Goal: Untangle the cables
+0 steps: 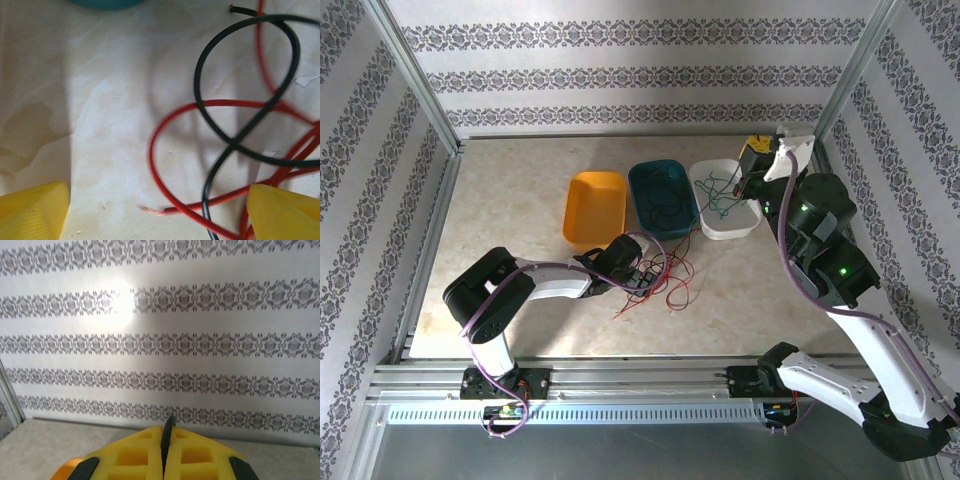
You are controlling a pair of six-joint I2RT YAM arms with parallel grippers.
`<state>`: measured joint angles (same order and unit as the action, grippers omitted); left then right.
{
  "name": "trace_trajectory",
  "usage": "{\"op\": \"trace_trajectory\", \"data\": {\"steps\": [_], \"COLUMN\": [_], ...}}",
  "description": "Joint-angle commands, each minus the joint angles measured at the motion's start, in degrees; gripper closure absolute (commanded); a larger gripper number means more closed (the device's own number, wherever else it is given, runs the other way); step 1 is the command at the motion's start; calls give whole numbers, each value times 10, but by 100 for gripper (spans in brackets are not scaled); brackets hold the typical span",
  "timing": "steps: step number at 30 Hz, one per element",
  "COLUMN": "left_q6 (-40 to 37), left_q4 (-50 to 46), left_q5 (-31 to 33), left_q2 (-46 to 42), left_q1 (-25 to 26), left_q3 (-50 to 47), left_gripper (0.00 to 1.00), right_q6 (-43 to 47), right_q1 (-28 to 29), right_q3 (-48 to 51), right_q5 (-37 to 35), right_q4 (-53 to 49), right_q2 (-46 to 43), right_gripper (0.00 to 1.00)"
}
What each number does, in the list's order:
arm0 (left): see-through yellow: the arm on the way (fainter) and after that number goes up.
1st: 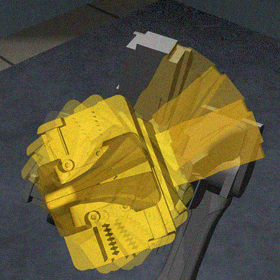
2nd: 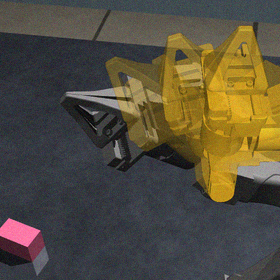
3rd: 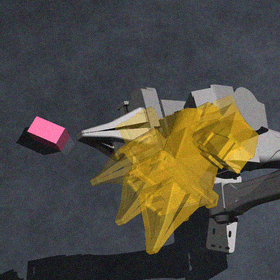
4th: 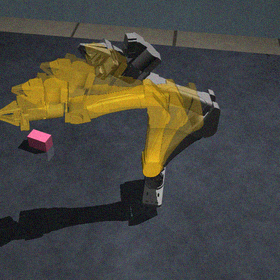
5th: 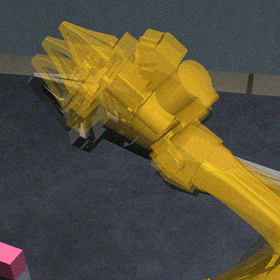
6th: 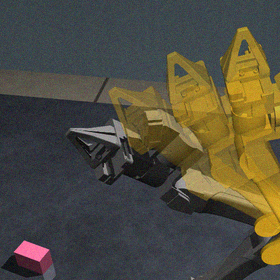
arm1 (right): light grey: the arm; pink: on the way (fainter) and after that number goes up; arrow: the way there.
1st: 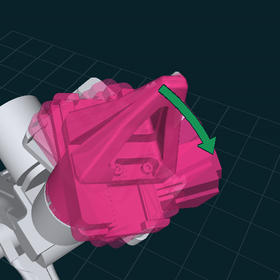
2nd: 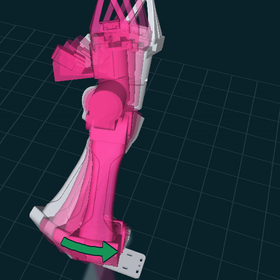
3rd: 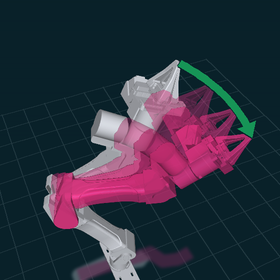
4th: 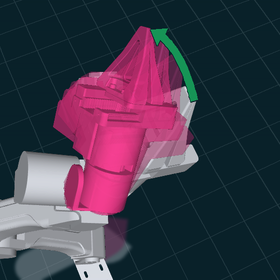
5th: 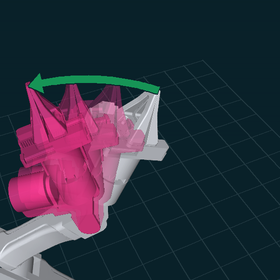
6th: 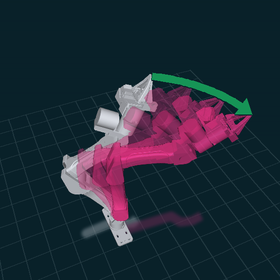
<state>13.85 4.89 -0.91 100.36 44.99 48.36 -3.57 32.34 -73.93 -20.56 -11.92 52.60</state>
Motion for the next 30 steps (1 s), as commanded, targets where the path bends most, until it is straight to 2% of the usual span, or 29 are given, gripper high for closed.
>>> {"op": "trace_trajectory", "data": {"steps": [1, 9, 14, 18, 24, 27, 30], "left_q6": [-6, -5, -3, -2, -17, -25, -7], "left_q4": [-21, -19, -15, -12, 36, 26, 40], "left_q5": [-27, -28, -29, -28, -26, -3, 63], "left_q2": [8, 13, 15, 9, -72, -99, -117], "left_q1": [7, 7, 8, 8, 8, 8, 7], "left_q3": [-15, -17, -18, -19, -45, -40, -52], "left_gripper": [9, 9, 9, 10, 9, 9, 8], "right_q6": [23, 62, 51, 27, -43, -67, -66], "right_q1": [-5, -12, -16, -18, -17, -17, -17], "right_q3": [-28, -73, -88, -88, -38, -10, -3], "right_q5": [-11, -12, 2, 44, 113, 124, 120], "right_q4": [54, 110, 118, 80, 24, 26, 35], "right_q2": [-14, -21, -21, -13, -8, -3, 20], "right_gripper": [100, 100, 100, 100, 100, 100, 100]}}
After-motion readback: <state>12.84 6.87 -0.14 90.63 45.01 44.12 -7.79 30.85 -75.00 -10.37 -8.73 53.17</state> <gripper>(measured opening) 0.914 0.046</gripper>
